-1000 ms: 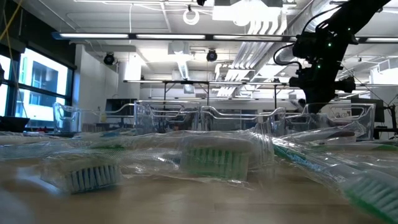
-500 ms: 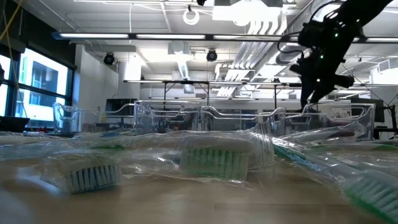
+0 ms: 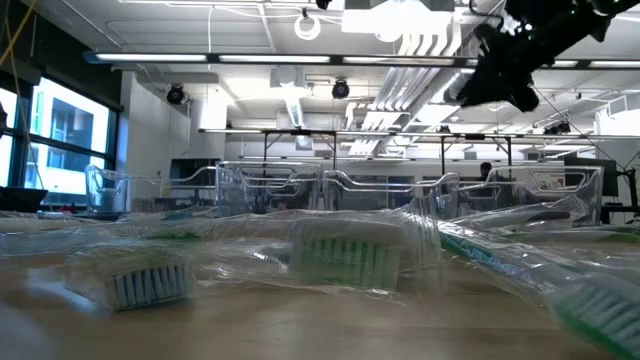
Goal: Pick & Place Toothbrushes
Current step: Put the purple toothbrush into the right transparent bin
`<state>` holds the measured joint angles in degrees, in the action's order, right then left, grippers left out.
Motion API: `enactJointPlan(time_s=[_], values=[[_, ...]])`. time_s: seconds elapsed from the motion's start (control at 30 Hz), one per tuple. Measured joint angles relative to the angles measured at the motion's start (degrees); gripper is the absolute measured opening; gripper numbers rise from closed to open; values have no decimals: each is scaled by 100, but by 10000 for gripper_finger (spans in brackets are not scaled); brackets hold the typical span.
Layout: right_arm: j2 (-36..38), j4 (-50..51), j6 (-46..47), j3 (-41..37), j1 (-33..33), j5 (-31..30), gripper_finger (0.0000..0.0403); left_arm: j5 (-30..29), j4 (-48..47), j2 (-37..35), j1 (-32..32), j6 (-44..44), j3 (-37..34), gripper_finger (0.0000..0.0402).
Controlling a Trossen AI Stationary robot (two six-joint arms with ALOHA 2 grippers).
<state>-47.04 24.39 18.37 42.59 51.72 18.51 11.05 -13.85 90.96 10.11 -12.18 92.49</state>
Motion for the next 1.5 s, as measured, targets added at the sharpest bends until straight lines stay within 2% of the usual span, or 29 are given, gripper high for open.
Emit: enactJointPlan(time_s=[0.23,0.33,0.6,0.8,0.9,1.1,1.23,1.5], values=[[201,-820,39,0,-521,433,61,-230,4,0,0,3,0,188],[165,-1037,329,0,-761,431,55,-366,4,0,0,5,0,188],[-25,-1137,383,0,-1271,412,55,-451,30,0,0,217,0,188],[-167,-1139,-33,0,-1692,414,54,-474,182,0,44,74,7,188],[-169,-1188,-221,0,-1889,416,54,-419,-320,0,80,195,9,188],[-169,-1307,-597,0,-2219,443,54,-465,-1881,0,25,967,9,188],[-169,-1310,-614,0,-2309,399,54,-729,-2686,0,-92,1531,9,188],[-169,-1306,-605,0,-2360,397,54,-1122,-3178,0,-439,2202,7,188]])
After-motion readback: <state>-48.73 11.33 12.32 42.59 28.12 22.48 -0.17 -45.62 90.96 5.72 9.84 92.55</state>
